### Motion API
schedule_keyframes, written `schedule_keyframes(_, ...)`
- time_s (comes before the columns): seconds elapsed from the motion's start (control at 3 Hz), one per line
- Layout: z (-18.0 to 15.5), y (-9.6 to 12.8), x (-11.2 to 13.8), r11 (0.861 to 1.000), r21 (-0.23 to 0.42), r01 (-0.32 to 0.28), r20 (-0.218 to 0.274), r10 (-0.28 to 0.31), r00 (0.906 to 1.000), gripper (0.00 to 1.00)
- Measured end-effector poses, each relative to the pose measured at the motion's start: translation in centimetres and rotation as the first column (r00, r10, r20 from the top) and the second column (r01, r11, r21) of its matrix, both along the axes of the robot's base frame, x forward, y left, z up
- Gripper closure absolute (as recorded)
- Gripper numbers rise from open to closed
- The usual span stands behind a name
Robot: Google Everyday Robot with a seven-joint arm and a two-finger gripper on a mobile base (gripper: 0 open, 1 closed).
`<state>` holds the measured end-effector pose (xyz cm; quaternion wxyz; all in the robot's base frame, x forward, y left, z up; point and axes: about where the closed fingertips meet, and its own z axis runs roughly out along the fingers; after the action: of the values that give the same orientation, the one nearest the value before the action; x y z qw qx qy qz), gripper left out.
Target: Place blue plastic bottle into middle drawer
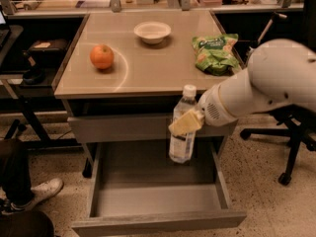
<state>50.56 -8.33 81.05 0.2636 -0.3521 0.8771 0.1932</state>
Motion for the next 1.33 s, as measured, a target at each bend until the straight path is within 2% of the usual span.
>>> schedule_keyframes(0.33,-5.6,0.5,-2.2,0.997,0.013,0.071,-0.08,-0.07,0.9943,1.0)
schedule_keyframes(0.67,-10.2,1.0,-3.3,0.994,0.021,0.105,-0.147,-0.101,0.984,1.0)
schedule_keyframes(1.33,-11.3,1.5,-3.3,0.992,0.034,0.119,-0.155,-0.113,0.9815,1.0)
